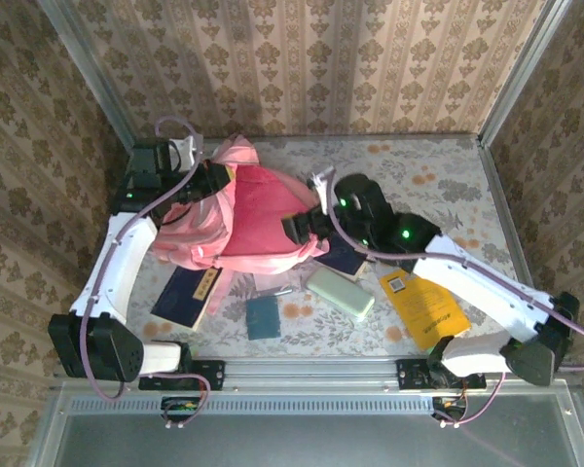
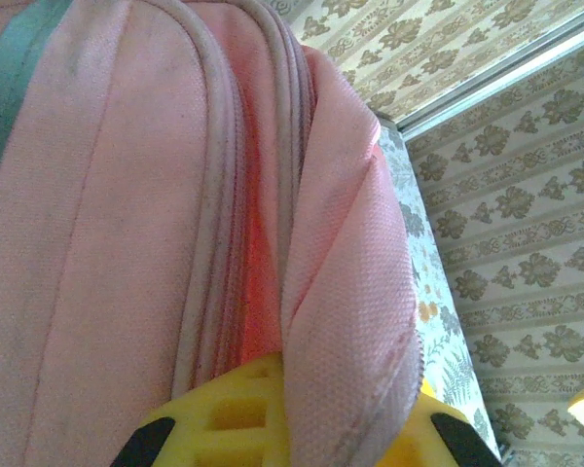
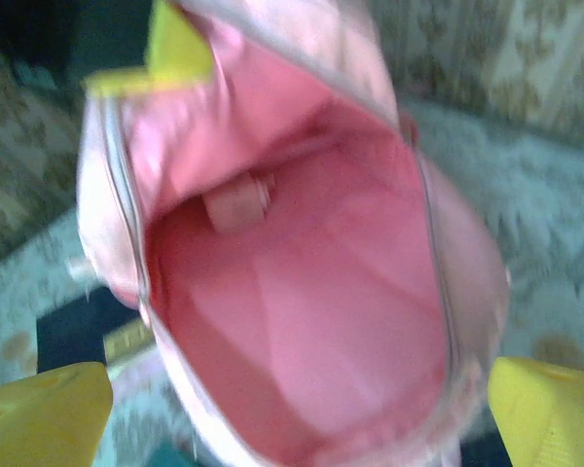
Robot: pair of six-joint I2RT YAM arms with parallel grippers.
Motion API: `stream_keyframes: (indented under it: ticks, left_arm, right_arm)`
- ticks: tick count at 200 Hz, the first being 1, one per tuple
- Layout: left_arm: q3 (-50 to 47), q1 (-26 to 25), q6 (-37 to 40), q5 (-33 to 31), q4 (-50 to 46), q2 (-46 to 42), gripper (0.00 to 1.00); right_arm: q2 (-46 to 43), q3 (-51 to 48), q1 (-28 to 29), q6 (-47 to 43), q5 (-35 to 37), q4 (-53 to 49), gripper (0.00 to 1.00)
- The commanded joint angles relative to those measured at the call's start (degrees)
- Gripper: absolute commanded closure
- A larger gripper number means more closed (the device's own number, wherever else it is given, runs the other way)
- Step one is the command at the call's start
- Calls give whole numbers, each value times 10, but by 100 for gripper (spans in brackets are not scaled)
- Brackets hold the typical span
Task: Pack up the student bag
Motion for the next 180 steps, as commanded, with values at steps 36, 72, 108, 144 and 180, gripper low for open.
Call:
stream_keyframes:
  ticks: [36, 72, 108, 144, 180]
  left_arm:
    - [-32, -1, 15, -19, 72, -57, 100]
    - [-57, -11, 14, -13, 91, -71, 100]
    - [-49, -19, 21, -13, 82, -70, 100]
    - [-50, -22, 23, -15, 82, -70, 100]
    - [-48, -22, 22, -14, 80, -66, 100]
  right_arm:
    - [-48, -169, -13, 86, -17, -153, 2]
    - [1, -183, 48, 121, 89, -188, 0]
    - [60, -184, 41, 78, 70, -208, 0]
    - [104, -193, 25, 64, 62, -207, 0]
    - [138, -196, 13, 66, 52, -212, 0]
